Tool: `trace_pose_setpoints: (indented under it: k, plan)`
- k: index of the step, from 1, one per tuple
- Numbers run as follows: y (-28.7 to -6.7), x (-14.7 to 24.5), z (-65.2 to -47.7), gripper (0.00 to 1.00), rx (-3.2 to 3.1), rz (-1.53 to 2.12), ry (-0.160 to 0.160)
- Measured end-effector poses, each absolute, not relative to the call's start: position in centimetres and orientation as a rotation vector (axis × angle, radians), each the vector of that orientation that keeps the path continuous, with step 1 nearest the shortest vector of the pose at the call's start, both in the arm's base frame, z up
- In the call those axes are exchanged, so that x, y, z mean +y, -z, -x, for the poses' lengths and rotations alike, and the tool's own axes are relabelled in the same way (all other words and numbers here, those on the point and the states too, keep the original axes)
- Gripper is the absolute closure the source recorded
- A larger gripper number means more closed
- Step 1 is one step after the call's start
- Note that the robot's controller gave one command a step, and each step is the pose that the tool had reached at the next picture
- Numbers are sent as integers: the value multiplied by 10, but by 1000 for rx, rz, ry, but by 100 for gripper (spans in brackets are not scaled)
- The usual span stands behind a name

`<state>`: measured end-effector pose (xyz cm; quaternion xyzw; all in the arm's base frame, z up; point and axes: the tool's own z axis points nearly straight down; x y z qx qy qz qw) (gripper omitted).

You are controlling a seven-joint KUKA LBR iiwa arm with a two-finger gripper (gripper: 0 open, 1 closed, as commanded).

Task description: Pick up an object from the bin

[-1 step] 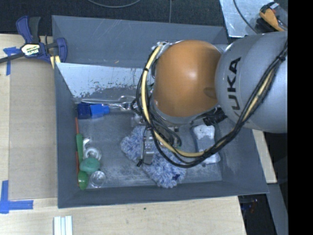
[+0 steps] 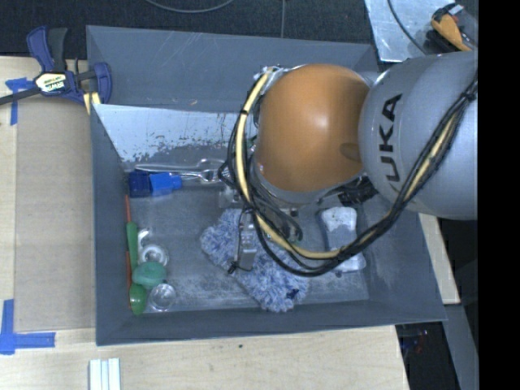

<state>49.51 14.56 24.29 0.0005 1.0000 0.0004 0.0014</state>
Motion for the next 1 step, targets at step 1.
trace_pose_setpoints:
  k: [1]
  plan:
    - [-111,91,-548,0,3133,-17,-3]
